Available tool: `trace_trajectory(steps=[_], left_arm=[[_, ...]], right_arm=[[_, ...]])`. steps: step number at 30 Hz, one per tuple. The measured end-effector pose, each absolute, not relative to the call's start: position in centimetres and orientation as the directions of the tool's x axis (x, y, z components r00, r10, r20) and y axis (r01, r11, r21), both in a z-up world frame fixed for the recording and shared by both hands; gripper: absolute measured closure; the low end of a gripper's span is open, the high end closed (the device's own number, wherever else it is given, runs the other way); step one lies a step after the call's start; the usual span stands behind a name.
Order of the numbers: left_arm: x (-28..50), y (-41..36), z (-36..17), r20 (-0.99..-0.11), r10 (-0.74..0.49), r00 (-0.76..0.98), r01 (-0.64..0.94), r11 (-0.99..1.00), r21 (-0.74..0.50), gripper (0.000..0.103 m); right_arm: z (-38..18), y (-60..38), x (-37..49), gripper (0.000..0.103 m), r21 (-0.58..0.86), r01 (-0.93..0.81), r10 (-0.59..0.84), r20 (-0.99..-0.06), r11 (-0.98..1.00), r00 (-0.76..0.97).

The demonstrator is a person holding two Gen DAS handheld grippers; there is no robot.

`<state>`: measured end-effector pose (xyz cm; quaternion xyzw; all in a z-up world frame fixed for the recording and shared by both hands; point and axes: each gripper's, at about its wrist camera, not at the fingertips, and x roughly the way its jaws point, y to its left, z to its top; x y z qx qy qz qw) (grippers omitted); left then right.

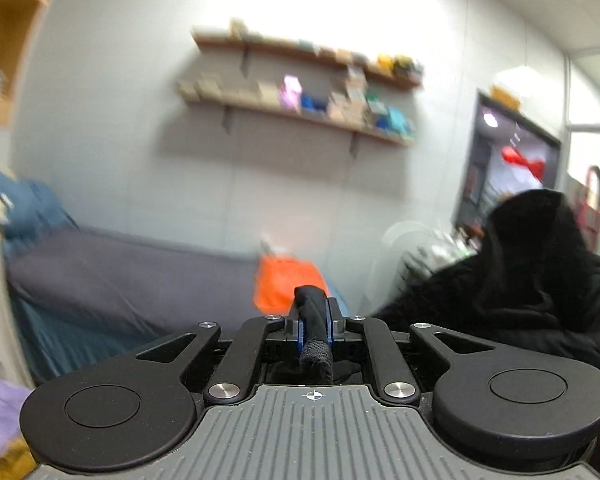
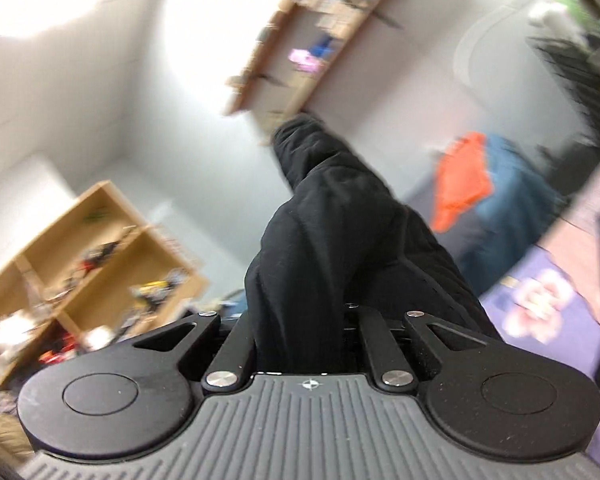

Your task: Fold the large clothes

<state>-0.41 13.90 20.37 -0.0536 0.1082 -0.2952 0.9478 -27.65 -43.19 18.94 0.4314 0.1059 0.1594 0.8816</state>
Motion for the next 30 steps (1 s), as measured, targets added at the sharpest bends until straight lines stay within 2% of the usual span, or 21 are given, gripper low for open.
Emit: trace_trajectory(steps=[5,9,11,14,16,17,18,19,20,21,22,23,24,26,28,30], left_arm=[[-3.9,19.3,27.5,-0.026,-0.465,0.885,0.461,0.883,-0.088,0.051],[-4.8,20.9,31.6,0.042,-0.429,0.902,0.430,0.902,-0.025,0.051],[-4.1,20.9,32.3,0.053,-0.422,0.905,0.423,0.906,-0.007,0.051],[-1.1,20.3,29.9,0.004,-0.405,0.914,0.405,0.914,-0.018,0.051],[2.7,19.0,26.6,-0.081,-0.378,0.922,0.376,0.926,-0.037,0.051],[4.2,18.7,24.0,-0.125,-0.354,0.927,0.352,0.935,-0.041,0.051],[6.0,17.9,22.0,-0.175,-0.327,0.929,0.326,0.945,-0.040,0.050],[7.9,16.7,19.8,-0.232,-0.305,0.924,0.306,0.951,-0.034,0.044],[9.0,15.7,17.2,-0.290,-0.302,0.908,0.303,0.952,-0.042,0.045],[9.6,15.3,14.7,-0.343,-0.307,0.888,0.305,0.950,-0.061,0.030],[10.6,13.8,12.2,-0.398,-0.307,0.864,0.306,0.950,-0.068,0.021],[11.1,12.5,9.6,-0.454,-0.301,0.838,0.303,0.950,-0.071,0.016],[11.2,11.4,7.2,-0.506,-0.302,0.808,0.303,0.949,-0.083,0.005],[10.6,9.9,2.5,-0.595,-0.303,0.745,0.300,0.948,-0.107,0.002],[9.6,8.4,-1.5,-0.660,-0.319,0.680,0.307,0.942,-0.138,0.000],[8.8,7.5,-4.1,-0.712,-0.321,0.624,0.306,0.939,-0.154,0.000]], right_arm=[[24.0,-44.1,-29.3,0.094,0.750,-0.358,0.436,0.103,0.557,0.894],[27.3,-45.5,-29.5,0.094,0.732,-0.457,0.452,0.226,0.505,0.863],[28.6,-46.0,-28.5,0.094,0.731,-0.491,0.471,0.261,0.474,0.843],[28.9,-47.3,-25.1,0.094,0.750,-0.484,0.473,0.259,0.451,0.842],[28.0,-48.2,-21.9,0.094,0.784,-0.418,0.455,0.197,0.459,0.869],[26.8,-48.7,-20.2,0.094,0.799,-0.355,0.433,0.134,0.485,0.891],[25.6,-49.1,-18.0,0.094,0.822,-0.276,0.413,0.055,0.498,0.909],[24.0,-49.4,-15.6,0.094,0.836,-0.175,0.380,-0.042,0.519,0.924],[21.9,-49.8,-13.4,0.093,0.833,-0.085,0.337,-0.126,0.547,0.933],[19.6,-50.1,-11.6,0.092,0.833,-0.013,0.303,-0.187,0.553,0.935],[17.5,-50.5,-9.8,0.089,0.828,0.050,0.270,-0.238,0.559,0.933],[15.8,-50.7,-8.3,0.073,0.809,0.128,0.227,-0.308,0.574,0.924],[14.1,-50.4,-7.0,0.046,0.774,0.230,0.172,-0.398,0.590,0.901],[10.7,-49.0,-6.4,0.029,0.663,0.360,0.055,-0.518,0.656,0.854],[8.7,-47.6,-5.7,0.027,0.566,0.404,0.008,-0.587,0.719,0.809],[6.6,-46.1,-5.5,0.022,0.524,0.387,0.036,-0.626,0.758,0.779]])
